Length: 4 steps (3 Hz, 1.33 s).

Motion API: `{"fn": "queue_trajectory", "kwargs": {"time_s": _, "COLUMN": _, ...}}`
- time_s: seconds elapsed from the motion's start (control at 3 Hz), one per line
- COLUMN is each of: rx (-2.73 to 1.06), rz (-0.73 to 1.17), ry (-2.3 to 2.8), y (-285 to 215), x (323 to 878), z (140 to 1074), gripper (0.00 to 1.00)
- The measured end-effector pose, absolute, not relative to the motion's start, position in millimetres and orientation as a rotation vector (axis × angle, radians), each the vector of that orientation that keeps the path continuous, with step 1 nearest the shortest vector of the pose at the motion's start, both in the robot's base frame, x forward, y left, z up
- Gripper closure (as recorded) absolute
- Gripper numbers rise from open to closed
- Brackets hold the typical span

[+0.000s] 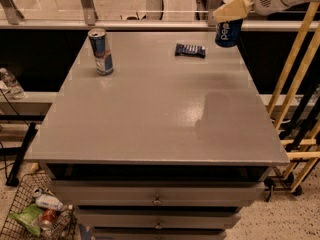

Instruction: Move pepsi can near rxbar blueberry

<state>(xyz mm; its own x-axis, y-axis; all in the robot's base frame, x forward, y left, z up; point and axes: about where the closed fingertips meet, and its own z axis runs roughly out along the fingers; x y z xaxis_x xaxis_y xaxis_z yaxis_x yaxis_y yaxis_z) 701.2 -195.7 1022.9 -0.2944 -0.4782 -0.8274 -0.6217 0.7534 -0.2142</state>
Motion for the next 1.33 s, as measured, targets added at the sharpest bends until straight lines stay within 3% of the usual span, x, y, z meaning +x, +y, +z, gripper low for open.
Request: {"fn": "queue_trajectory", "kwargs": {"time_s": 1.33, "rx": -0.7, "rz": 0.208, "ry": 2.084, "y": -187.4, "x": 771.9, "z": 953.2, "gripper": 1.0}}
